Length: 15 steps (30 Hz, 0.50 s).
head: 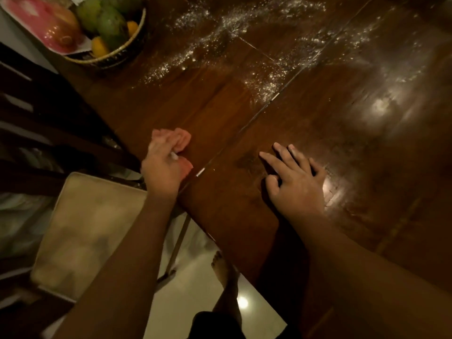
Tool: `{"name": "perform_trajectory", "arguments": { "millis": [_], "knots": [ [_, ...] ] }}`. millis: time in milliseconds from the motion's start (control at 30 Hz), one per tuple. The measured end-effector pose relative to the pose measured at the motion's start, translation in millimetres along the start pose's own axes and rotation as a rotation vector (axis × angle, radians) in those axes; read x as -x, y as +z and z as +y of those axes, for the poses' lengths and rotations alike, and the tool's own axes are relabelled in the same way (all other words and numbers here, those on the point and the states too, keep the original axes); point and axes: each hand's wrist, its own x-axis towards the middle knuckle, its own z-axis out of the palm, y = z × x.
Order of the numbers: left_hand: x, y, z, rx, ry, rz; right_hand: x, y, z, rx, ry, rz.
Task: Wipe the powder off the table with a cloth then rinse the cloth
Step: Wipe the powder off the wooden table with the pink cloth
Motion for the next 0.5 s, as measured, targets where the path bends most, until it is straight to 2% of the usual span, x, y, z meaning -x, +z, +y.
{"name": "perform_trajectory", "arguments": {
  "millis": [33,100,267,367,433,500],
  "knots": [
    [5.4,8.2,10.3,-0.119,-0.063,0.053,-0.2,0.0,1.2,-0.004,-0.010,0.001],
    [27.5,24.8,38.2,-0.175,-0.018,0.058,-0.5,-0.6,4.1,-0.035,-0.040,-0.017],
    [133.2,55.0,92.0,-0.140,0.313,-0.112,32.7,-9.3,51.0,-0.040,-0.318,-0.103],
    [179.3,49.1,102.6,-0.121,0.494,-0.251,78.2,-21.9,110.4,0.052,-0.307,-0.092],
    [181.9,39.3,106.0,-0.090,0.408,-0.292,106.4,-35.3,152.1,0.101,-0.255,-0.089],
    [173.3,38.7,103.4,-0.069,0.155,-0.221,131.2,-49.9,192.4,0.141,-0.212,-0.091]
  ]
}}
